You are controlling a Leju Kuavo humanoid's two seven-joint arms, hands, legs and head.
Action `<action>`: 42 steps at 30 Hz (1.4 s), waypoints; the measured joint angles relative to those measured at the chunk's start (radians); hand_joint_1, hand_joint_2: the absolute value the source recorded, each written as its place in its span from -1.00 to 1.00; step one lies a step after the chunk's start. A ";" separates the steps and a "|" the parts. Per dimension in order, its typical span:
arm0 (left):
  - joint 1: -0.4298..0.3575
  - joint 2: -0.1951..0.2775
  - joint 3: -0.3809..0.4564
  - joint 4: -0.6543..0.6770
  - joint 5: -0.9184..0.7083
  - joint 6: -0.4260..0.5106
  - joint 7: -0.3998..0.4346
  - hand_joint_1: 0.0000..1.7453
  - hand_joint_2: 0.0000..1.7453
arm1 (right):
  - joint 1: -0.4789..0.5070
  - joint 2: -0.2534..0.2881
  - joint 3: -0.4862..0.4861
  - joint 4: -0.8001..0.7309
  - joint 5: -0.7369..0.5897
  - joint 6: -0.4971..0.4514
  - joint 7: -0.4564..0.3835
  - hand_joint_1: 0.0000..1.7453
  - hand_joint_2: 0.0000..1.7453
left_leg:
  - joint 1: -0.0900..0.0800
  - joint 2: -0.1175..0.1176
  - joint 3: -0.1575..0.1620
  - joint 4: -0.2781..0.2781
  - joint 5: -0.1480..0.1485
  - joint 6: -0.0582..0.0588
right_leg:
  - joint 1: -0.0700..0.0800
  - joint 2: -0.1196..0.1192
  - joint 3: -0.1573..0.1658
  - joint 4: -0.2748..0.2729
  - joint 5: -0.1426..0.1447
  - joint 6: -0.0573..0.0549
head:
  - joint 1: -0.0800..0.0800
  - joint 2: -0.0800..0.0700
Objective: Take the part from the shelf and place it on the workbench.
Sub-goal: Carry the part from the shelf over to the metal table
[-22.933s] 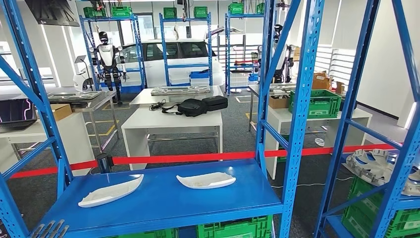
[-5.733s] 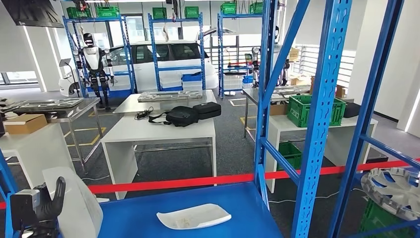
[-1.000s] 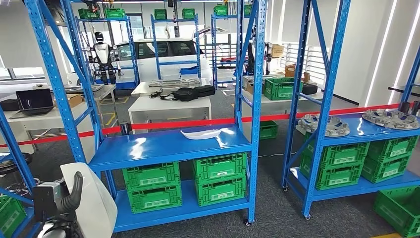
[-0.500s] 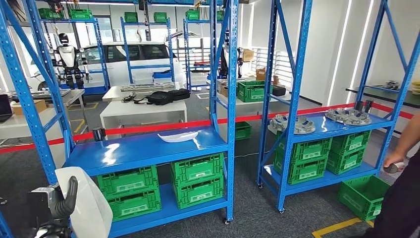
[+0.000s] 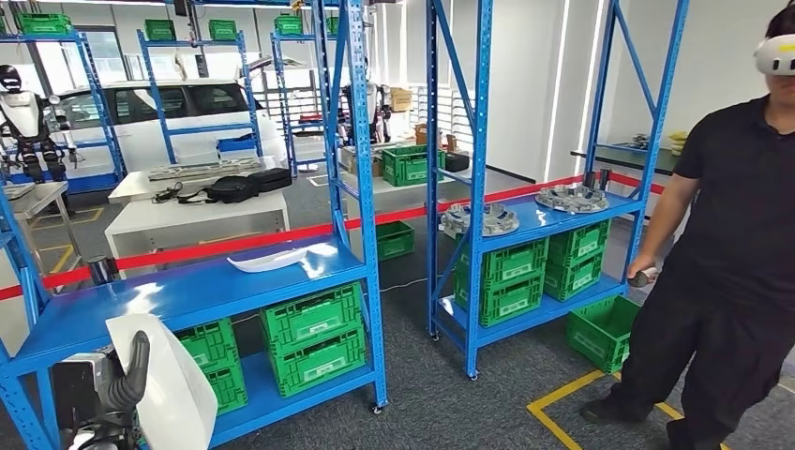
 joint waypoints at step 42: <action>0.040 0.028 0.001 -0.009 -0.020 0.013 0.000 1.00 1.00 | 0.005 -0.001 0.000 0.000 0.013 0.009 0.019 -1.00 -1.00 | 0.001 -0.178 0.018 -0.012 0.001 0.017 | -0.004 0.142 -0.024 0.000 0.029 0.012 | -0.002 0.000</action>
